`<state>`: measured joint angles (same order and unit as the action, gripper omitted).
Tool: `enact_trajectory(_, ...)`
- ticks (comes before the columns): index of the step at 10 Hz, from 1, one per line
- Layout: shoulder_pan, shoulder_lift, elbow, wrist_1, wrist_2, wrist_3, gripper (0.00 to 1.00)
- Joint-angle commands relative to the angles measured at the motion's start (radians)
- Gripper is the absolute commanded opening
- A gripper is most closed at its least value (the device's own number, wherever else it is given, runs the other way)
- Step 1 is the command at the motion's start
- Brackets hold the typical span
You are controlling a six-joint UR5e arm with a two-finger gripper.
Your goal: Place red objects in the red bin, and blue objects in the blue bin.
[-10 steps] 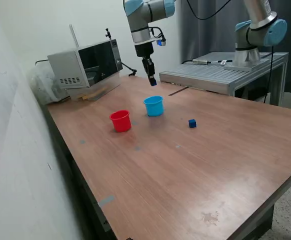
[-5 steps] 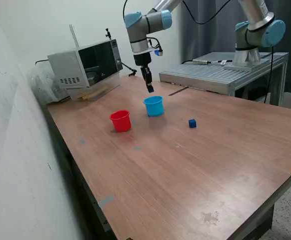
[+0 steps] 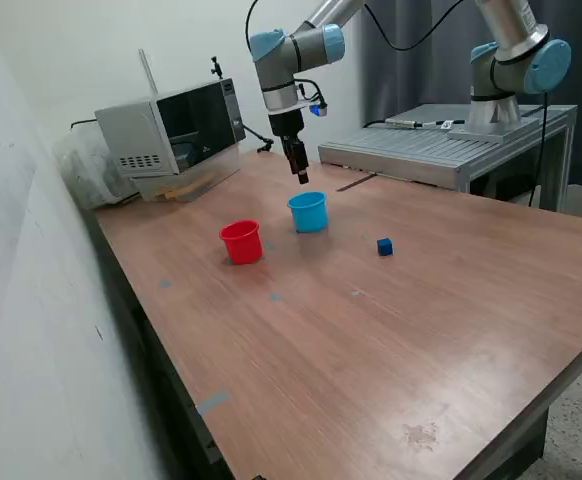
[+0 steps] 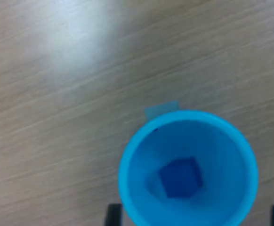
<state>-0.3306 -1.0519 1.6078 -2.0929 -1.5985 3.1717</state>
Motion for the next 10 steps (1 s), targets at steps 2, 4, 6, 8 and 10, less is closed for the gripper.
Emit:
enact_trajectory(2, 0.051, -0.003, -0.005, 0.025, -0.001, 0.004, 1.0)
enact_trajectory(4, 0.134, -0.045, 0.0, 0.08, 0.006, 0.016, 1.0)
enact_trajectory(6, 0.227, -0.072, 0.011, 0.1, 0.009, 0.016, 1.0)
enact_trajectory(8, 0.296, -0.076, 0.018, 0.105, 0.014, 0.022, 1.0)
enact_trajectory(10, 0.321, -0.079, 0.026, 0.103, 0.063, 0.107, 1.0)
